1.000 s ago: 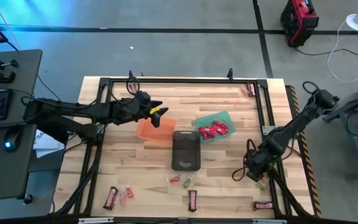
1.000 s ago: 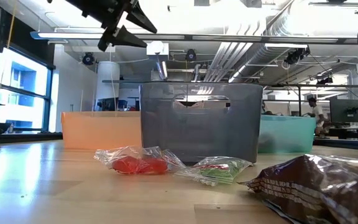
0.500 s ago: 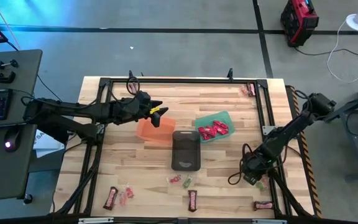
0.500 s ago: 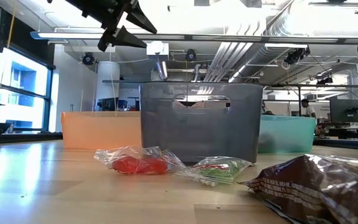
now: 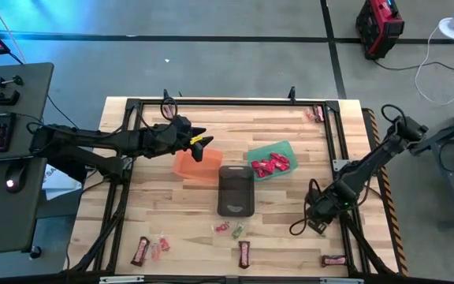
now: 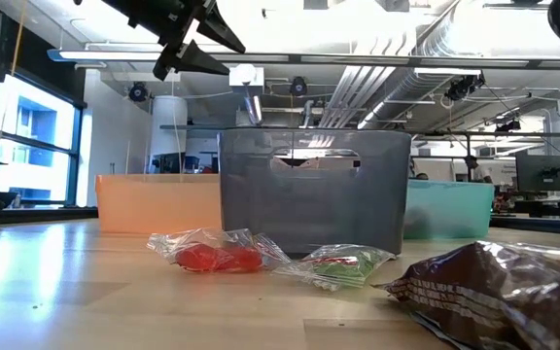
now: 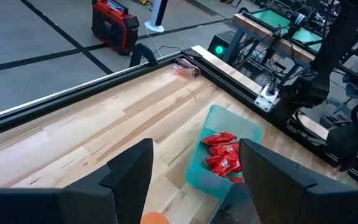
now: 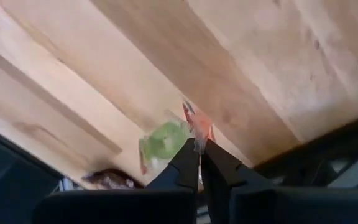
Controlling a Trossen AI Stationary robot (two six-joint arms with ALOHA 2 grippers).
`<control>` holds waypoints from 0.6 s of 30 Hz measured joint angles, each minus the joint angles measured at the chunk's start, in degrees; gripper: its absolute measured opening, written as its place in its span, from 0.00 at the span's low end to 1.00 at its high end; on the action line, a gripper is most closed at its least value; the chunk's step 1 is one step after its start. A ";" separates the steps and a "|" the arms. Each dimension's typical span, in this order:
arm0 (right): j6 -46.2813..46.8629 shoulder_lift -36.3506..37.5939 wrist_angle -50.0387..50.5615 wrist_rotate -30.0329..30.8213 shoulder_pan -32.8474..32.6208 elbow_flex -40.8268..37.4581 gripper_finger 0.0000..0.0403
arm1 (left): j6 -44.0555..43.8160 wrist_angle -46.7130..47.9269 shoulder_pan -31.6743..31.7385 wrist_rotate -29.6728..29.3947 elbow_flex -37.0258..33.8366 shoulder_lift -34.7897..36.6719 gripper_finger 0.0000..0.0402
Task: Sort candy by brand, put in halloween buckets
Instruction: Put the orange gummy into the black bin
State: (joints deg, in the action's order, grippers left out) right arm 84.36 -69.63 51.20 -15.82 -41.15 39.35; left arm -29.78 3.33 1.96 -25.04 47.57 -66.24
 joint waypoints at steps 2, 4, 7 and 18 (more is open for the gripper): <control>0.05 -0.02 -1.05 1.23 0.07 -0.10 0.01 | 0.00 0.00 0.00 0.00 0.00 0.00 0.56; 0.34 -0.02 -3.04 1.88 0.45 -0.57 0.01 | 0.00 0.03 0.00 0.00 0.00 0.00 0.56; 0.38 -0.04 -4.76 2.91 0.84 -0.85 0.00 | -0.07 0.05 0.00 0.00 0.00 0.00 0.56; -0.74 -0.04 -6.07 3.41 1.38 -0.85 0.04 | -0.17 0.31 0.00 0.00 0.00 0.00 0.56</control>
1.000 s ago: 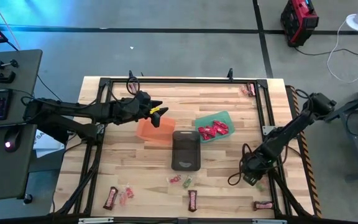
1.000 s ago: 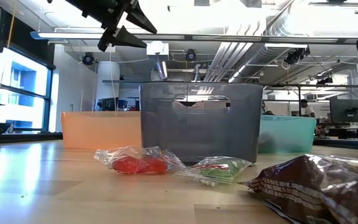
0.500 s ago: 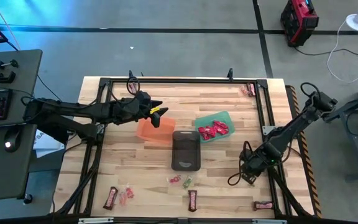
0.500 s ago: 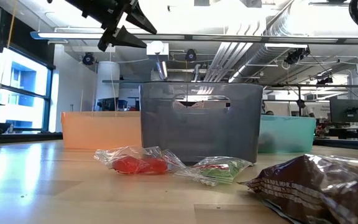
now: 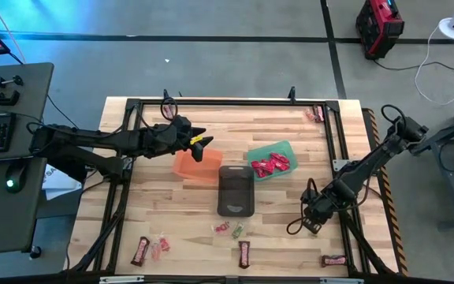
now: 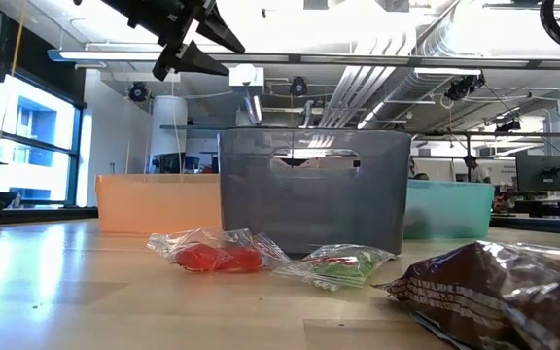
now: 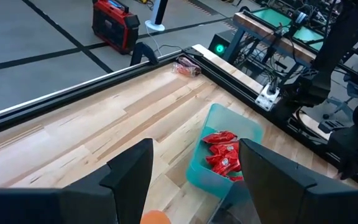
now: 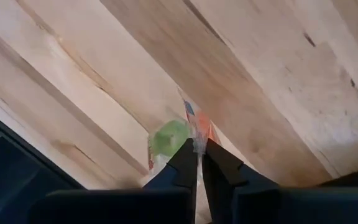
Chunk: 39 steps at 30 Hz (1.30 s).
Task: Sort candy by brand, put in halloween buckets
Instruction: Put the orange gummy into the black bin
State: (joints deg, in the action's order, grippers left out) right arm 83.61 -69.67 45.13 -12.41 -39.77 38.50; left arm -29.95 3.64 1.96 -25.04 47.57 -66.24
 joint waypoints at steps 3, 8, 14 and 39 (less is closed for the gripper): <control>0.01 0.00 0.01 1.12 0.00 0.00 0.09 | 0.00 -0.01 0.00 0.00 0.00 0.00 0.56; 0.06 0.00 0.01 3.10 0.29 0.00 0.25 | 0.00 -0.02 0.00 0.00 0.00 0.00 0.56; 3.17 -0.02 2.69 6.14 1.79 0.00 0.38 | 0.04 -0.02 0.00 0.00 0.00 0.00 0.56; -0.13 -13.53 -0.78 0.92 6.97 -0.02 0.37 | 0.04 -0.04 0.00 0.00 0.00 0.00 0.56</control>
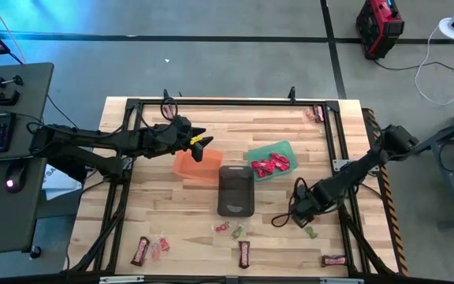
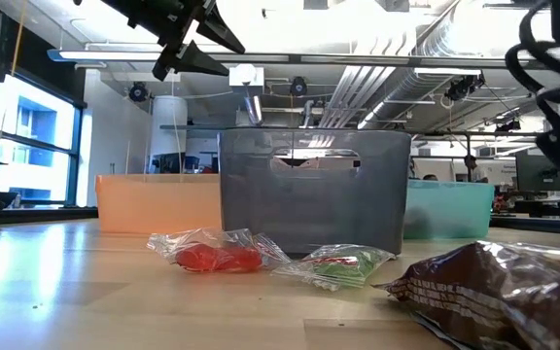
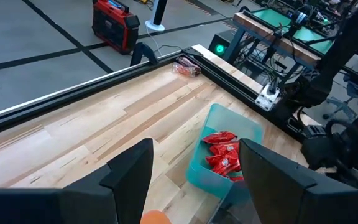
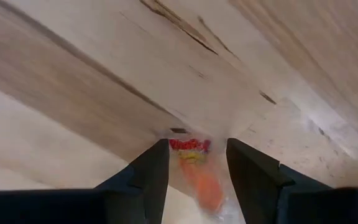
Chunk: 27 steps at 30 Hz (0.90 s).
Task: Sort candy by brand, put in halloween buckets
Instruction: Put the orange gummy into the black bin
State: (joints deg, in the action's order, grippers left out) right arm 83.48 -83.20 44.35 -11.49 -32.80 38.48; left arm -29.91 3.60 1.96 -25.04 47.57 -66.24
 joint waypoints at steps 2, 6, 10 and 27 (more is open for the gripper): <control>-0.11 -1.15 0.02 -0.17 0.00 0.09 0.34 | -0.01 0.00 0.00 0.00 0.00 0.00 0.56; -1.38 -1.12 0.31 1.24 -0.03 0.27 0.21 | -0.01 0.00 0.00 0.00 0.00 0.00 0.56; -3.82 1.73 6.53 5.70 -0.15 3.40 0.03 | -0.02 -0.14 0.00 0.00 0.00 0.11 0.56; -57.00 1.30 -31.35 22.60 13.69 20.35 0.01 | 0.13 -0.24 -0.09 2.03 2.51 4.92 0.56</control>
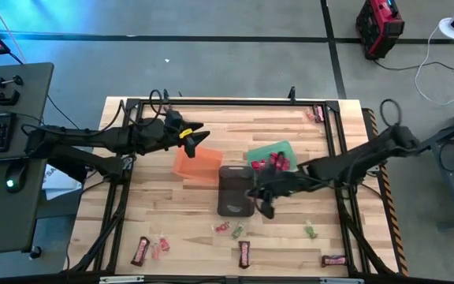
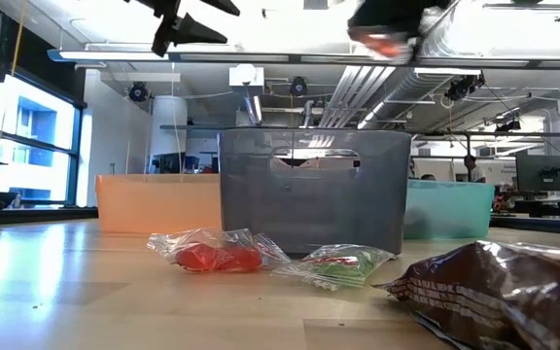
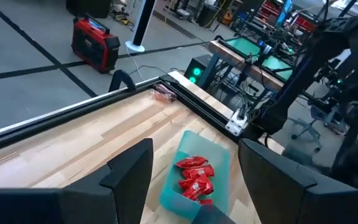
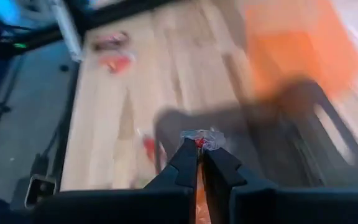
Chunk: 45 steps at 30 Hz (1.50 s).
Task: Sort candy by brand, put in halloween buckets
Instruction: Put the orange gummy into the black bin
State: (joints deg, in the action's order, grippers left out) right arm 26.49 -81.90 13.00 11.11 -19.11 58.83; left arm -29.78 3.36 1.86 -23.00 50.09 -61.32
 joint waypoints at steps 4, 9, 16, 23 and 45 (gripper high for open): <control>-4.63 -7.31 -12.54 -6.97 3.40 0.02 0.00 | -0.14 0.00 -0.08 0.26 0.00 -0.02 0.56; -3.74 -13.02 -18.21 -11.25 5.45 0.00 0.01 | -0.12 0.02 -0.09 0.31 0.00 -0.02 0.56; 0.49 -14.01 -15.20 -7.43 5.65 0.00 0.07 | -0.11 0.11 -0.08 2.98 0.00 -0.02 0.56; 2.00 -14.04 -13.44 -7.07 5.63 1.42 0.38 | 1.91 0.24 -0.08 3.02 0.00 -0.04 0.56; 29.97 12.88 42.05 -0.20 -1.27 1.11 0.60 | 4.26 0.22 -0.02 9.41 -0.07 -0.07 0.56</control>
State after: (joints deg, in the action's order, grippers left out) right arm 56.46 -69.03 55.05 10.91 -20.38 59.94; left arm -25.52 3.57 1.85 -13.60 50.02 -61.39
